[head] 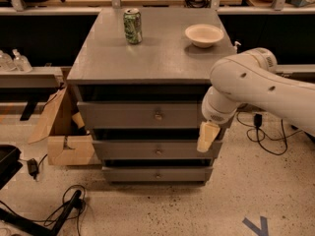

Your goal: Open top drawer

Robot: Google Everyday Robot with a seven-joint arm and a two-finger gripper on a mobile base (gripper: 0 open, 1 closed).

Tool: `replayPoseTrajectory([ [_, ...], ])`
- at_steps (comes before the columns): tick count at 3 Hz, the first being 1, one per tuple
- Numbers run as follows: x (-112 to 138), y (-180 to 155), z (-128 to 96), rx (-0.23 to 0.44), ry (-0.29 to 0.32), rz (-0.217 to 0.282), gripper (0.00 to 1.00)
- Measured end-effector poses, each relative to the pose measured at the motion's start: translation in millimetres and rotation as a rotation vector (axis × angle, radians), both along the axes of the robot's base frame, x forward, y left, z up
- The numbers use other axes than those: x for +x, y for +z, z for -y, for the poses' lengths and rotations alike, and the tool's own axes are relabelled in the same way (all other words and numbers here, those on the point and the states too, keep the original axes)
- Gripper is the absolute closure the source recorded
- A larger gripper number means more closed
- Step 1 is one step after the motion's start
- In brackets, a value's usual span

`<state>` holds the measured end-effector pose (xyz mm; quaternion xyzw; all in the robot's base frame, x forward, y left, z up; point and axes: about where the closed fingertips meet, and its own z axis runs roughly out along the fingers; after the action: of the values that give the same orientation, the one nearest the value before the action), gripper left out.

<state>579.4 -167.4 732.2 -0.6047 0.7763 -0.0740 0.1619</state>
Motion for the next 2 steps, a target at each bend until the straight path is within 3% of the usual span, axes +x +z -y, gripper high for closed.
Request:
replayPoseTrajectory([
  [2,42.6,-23.4,3.7,-0.032,0.009,-0.021,0.0],
])
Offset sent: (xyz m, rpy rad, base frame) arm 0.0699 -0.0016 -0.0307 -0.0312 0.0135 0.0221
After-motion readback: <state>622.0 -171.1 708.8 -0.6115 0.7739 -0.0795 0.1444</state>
